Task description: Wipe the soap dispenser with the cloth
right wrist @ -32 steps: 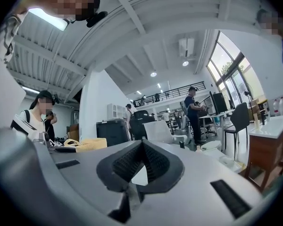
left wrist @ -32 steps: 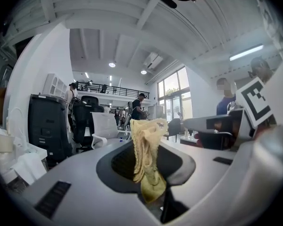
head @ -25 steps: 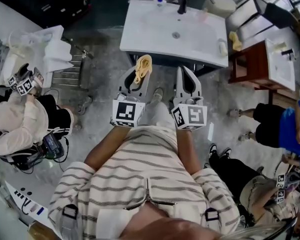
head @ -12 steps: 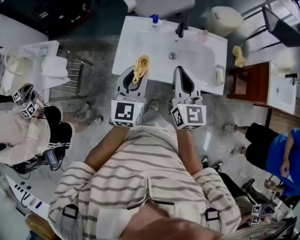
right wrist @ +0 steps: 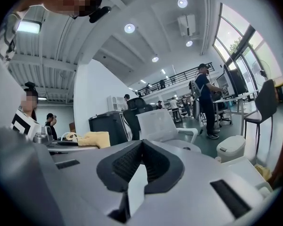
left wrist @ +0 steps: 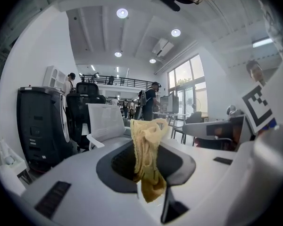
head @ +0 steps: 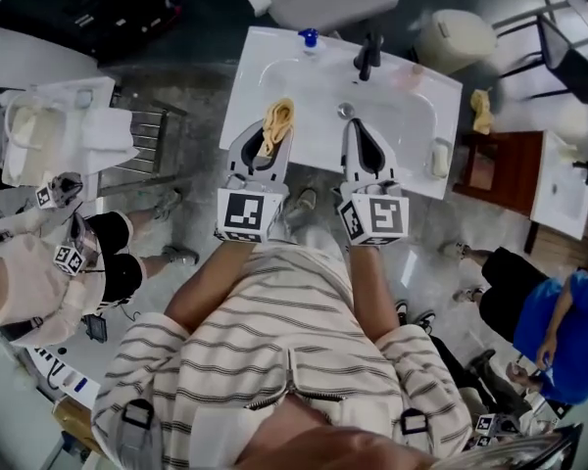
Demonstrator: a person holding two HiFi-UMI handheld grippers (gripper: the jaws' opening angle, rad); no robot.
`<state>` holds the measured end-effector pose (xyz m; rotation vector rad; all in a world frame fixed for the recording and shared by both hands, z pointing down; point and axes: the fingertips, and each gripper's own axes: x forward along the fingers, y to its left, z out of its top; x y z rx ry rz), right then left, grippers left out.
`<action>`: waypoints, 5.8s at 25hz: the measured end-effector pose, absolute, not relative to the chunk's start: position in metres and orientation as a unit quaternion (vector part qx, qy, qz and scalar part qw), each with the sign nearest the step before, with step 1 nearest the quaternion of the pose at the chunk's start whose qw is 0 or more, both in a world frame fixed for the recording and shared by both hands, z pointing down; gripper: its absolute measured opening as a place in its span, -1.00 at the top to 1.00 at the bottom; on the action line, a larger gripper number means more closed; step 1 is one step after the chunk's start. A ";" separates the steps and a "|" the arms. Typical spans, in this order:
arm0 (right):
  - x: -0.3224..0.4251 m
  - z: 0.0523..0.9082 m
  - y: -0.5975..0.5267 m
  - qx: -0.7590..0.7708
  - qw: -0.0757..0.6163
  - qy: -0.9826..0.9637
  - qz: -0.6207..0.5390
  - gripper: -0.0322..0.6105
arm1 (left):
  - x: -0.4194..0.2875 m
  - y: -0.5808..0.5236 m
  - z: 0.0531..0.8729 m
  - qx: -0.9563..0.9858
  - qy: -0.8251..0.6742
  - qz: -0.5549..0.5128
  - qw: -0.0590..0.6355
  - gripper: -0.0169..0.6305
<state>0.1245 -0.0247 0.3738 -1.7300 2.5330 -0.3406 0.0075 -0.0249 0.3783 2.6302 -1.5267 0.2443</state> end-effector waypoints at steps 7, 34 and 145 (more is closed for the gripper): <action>0.112 0.389 -0.070 -0.564 0.017 0.817 -0.116 0.90 | 0.004 -0.071 0.391 0.868 -0.488 0.082 0.049 0.66; 0.077 0.491 -0.201 -0.550 -0.055 0.821 -0.142 0.70 | -0.009 -0.147 0.471 0.878 -0.451 0.122 0.107 0.66; 0.057 0.346 -0.140 -0.468 -0.065 0.876 -0.096 0.51 | 0.021 -0.099 0.387 0.946 -0.309 0.091 0.042 0.66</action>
